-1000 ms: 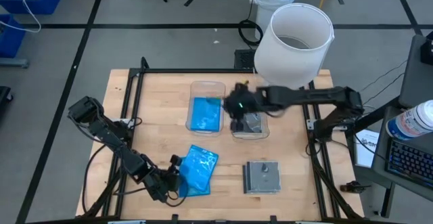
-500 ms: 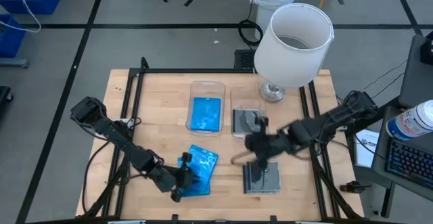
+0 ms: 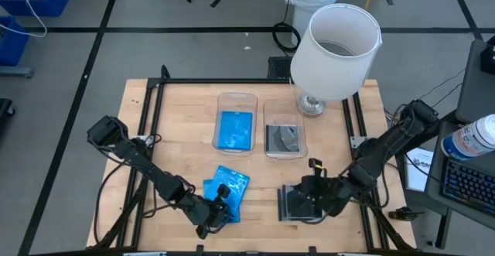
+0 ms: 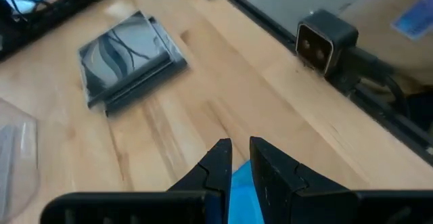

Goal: Pick & place jewel cases by type
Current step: Put the black cd case into the right transparent bin

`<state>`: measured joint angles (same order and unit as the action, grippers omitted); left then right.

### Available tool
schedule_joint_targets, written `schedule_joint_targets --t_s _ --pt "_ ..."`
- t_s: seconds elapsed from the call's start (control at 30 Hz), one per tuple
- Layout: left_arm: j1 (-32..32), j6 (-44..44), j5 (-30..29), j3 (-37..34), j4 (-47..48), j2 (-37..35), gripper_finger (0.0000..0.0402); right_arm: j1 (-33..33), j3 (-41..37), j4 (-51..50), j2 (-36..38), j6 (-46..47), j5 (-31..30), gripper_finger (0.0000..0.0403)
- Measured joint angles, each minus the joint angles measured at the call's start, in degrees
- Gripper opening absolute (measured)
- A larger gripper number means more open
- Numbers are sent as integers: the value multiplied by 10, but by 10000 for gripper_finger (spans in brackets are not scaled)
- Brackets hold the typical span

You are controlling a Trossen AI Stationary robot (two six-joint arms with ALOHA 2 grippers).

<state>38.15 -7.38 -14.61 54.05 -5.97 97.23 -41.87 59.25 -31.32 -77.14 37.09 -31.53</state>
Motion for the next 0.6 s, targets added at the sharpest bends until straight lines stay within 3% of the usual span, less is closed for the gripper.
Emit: schedule_joint_targets --t_s 0.13,0.4,0.5,0.6 --pt "2 5 6 -3 34 0 62 0 -59 60 33 37 -13 1" --pt "-10 46 -13 -3 27 0 62 21 -59 2 112 31 14 0" --pt "-23 80 -37 -3 19 0 62 11 -59 -9 125 31 8 0" --pt "-44 70 -17 -3 -14 0 62 -5 -59 -21 123 59 -15 0"
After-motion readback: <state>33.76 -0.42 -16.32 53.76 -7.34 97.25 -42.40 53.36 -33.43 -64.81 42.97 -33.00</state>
